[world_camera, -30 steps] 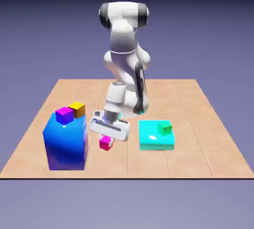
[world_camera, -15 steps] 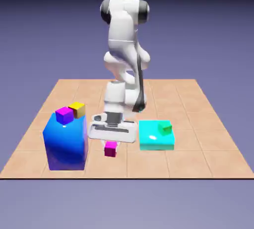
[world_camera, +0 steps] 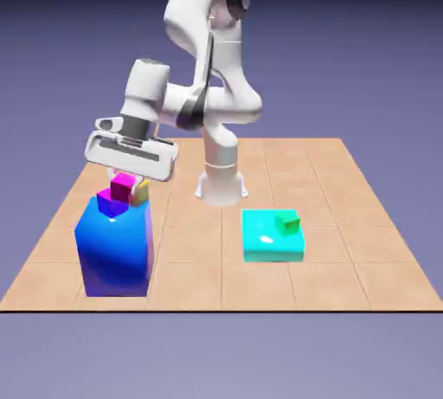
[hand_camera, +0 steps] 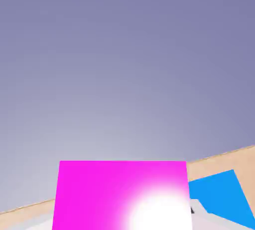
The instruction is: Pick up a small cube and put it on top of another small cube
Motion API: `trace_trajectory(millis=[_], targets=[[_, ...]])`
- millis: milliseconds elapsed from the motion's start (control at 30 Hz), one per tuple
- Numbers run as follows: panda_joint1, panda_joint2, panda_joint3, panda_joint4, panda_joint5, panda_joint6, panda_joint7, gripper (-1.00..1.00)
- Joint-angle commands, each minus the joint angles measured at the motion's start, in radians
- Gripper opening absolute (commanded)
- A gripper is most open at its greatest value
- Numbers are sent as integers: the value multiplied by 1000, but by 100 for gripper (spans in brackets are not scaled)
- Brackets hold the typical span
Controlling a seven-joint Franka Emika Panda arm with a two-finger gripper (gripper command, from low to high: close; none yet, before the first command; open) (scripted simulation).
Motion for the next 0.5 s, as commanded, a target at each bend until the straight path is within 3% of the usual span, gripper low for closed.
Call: trace_trajectory(millis=[0, 167, 367, 400, 467], targets=[[-19, -36, -2, -15, 10, -25, 13, -100], [-74, -146, 0, -72, 68, -88, 46, -100], [-60, 45, -26, -88, 100, 119, 24, -100], [-60, 45, -26, -88, 100, 119, 24, 100], [-63, 9, -21, -85, 94, 80, 28, 100]])
